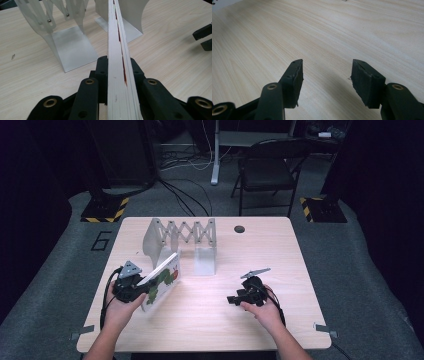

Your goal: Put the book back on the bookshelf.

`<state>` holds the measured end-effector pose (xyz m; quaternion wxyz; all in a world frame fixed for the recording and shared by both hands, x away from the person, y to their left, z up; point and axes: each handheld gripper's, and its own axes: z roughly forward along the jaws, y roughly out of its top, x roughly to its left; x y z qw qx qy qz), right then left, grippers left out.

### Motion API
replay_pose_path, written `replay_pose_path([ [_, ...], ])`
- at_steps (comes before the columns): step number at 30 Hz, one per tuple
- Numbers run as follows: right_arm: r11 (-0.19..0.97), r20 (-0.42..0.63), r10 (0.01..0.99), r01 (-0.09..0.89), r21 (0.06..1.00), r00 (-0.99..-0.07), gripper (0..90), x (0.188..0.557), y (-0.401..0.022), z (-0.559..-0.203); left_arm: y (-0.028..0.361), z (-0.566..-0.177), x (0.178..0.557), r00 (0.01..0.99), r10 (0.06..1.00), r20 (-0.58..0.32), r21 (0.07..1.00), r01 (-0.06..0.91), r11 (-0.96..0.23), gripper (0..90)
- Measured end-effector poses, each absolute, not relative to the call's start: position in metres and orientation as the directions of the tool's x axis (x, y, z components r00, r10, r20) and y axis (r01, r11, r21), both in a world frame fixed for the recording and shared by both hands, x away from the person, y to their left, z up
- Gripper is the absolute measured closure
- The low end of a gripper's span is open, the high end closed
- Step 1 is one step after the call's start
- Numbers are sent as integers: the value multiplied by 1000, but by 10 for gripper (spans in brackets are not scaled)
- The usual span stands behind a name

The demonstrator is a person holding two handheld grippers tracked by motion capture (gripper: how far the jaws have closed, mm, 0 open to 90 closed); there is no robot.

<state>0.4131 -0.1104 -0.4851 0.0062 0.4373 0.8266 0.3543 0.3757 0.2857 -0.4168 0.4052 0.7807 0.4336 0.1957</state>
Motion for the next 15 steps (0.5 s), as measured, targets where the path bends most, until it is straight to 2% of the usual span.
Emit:
replay_pose_path([
  [15,355,309,732,727,588,-608,428,414,-113,-486,301,-417,383,481,875,-58,816,527,-236,756],
])
